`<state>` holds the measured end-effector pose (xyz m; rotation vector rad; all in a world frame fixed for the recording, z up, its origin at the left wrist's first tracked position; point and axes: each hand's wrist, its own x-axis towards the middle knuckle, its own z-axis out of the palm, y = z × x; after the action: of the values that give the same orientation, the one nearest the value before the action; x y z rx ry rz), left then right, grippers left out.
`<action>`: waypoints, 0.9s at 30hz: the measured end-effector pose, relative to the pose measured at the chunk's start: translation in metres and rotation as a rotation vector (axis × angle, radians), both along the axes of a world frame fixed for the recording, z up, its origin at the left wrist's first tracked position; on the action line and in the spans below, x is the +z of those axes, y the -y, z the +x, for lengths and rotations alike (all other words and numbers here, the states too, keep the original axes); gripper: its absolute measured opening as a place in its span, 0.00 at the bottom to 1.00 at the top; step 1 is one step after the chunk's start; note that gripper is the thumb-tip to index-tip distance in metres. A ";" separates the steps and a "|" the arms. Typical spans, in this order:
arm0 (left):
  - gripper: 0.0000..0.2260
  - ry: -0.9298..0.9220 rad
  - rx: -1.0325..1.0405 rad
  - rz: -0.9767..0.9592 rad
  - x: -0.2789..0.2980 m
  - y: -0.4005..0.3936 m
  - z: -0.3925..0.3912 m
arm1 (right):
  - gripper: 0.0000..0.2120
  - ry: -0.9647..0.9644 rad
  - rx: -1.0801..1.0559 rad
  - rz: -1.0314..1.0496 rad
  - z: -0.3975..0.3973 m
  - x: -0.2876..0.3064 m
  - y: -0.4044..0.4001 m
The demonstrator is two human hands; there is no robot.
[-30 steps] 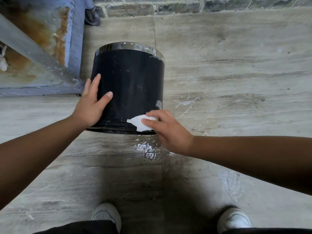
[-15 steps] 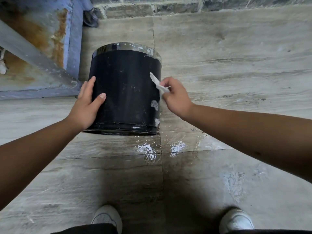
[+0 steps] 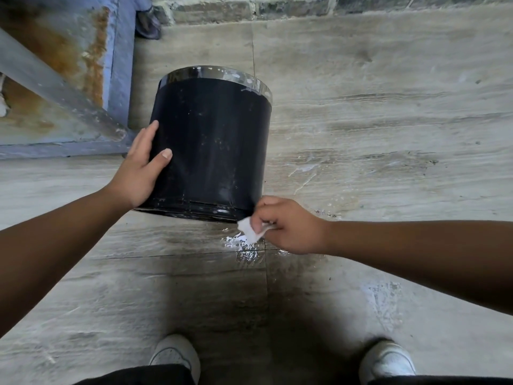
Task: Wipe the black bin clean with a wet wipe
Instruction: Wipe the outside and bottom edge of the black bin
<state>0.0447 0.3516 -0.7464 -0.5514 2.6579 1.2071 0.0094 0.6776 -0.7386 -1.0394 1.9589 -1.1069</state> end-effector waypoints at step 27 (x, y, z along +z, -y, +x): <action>0.25 0.379 0.450 0.858 0.030 -0.117 -0.012 | 0.06 0.224 -0.817 0.128 -0.086 0.075 -0.024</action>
<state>0.0323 0.4685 -0.7166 -1.0777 1.5240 1.9362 -0.0762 0.7018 -0.6633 0.0041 2.2716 -1.3986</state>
